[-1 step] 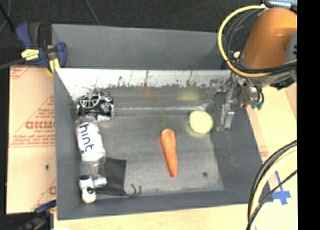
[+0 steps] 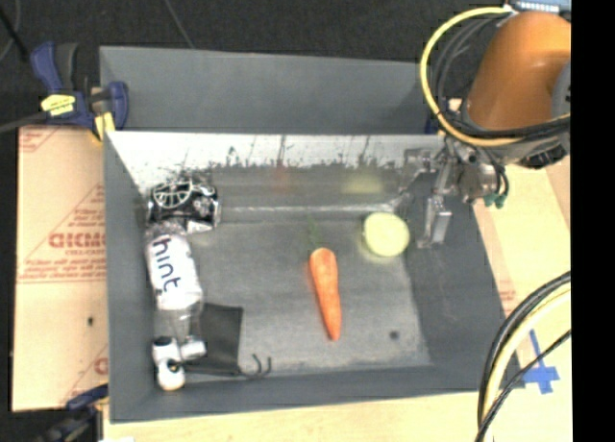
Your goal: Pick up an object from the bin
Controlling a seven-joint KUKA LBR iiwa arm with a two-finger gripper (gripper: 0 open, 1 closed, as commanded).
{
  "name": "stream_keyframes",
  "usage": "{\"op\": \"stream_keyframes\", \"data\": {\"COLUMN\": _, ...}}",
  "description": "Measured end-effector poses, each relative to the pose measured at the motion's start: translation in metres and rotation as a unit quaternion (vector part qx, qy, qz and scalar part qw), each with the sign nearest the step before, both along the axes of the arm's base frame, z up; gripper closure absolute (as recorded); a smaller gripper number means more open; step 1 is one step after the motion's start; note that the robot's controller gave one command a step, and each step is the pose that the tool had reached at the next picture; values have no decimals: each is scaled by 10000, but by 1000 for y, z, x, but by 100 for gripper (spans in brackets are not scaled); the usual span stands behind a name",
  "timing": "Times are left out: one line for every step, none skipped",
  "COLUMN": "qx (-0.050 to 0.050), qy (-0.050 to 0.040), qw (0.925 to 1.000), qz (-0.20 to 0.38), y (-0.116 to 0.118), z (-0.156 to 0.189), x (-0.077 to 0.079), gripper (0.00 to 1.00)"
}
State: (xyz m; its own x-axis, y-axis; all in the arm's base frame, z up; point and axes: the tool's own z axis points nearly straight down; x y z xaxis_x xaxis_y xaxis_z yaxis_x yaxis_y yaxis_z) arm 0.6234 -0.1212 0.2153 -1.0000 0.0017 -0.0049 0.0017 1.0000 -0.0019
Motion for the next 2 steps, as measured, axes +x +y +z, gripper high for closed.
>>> {"op": "stream_keyframes", "data": {"qx": -9, "qy": -33, "qw": 10000, "qz": -43, "y": -6, "z": -45, "x": 4, "gripper": 0}}
{"op": "stream_keyframes", "data": {"qx": -9, "qy": -23, "qw": 10000, "qz": -21, "y": -13, "z": -94, "x": 9, "gripper": 0}}
